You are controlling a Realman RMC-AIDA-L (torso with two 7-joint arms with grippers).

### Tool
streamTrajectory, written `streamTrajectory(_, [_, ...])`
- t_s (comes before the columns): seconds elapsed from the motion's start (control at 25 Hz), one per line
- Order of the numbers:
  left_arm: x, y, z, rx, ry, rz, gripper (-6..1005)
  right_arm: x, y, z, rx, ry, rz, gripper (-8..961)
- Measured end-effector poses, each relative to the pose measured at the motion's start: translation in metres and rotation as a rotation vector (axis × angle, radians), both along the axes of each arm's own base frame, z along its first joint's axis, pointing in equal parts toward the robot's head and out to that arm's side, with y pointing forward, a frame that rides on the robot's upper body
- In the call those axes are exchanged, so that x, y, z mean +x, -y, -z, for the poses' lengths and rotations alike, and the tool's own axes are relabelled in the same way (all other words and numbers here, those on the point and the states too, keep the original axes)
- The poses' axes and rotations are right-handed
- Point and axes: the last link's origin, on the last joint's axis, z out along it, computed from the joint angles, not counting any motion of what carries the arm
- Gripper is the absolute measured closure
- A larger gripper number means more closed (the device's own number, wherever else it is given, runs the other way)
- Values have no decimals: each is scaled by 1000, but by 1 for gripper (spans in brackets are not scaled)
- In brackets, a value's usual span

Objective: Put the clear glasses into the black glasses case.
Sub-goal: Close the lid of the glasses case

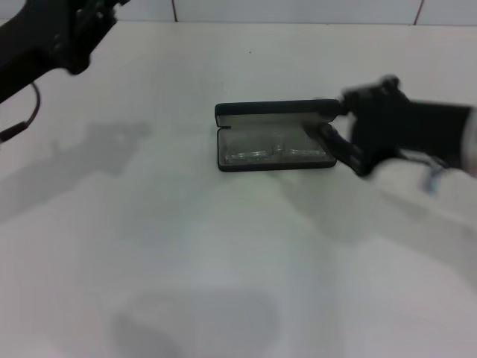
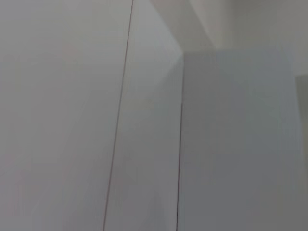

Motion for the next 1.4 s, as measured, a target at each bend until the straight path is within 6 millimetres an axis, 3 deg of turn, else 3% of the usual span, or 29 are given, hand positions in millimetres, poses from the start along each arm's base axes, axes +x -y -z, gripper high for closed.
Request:
streamTrajectory(0.2, [12,-21,20,-27,-73,-36,914,48,12,-22,-133,15,55,667])
streamTrajectory(0.32, [19,-38,42,-57,-175,-71,914,80,18,-38,-146,-4,144,663])
streamTrajectory(0.64, [42,-80,93,-150,-471,-186,911,133,42,-79,-97,-241,237,653])
streamTrajectory(1.0, [68,-103,129,-216,-725,-223,848,157,50,-86,-87,-314,279,642])
streamTrajectory(1.4, [70,-103,140,-261,-785,-260,844,160,50,-82,-100,-342,271,630])
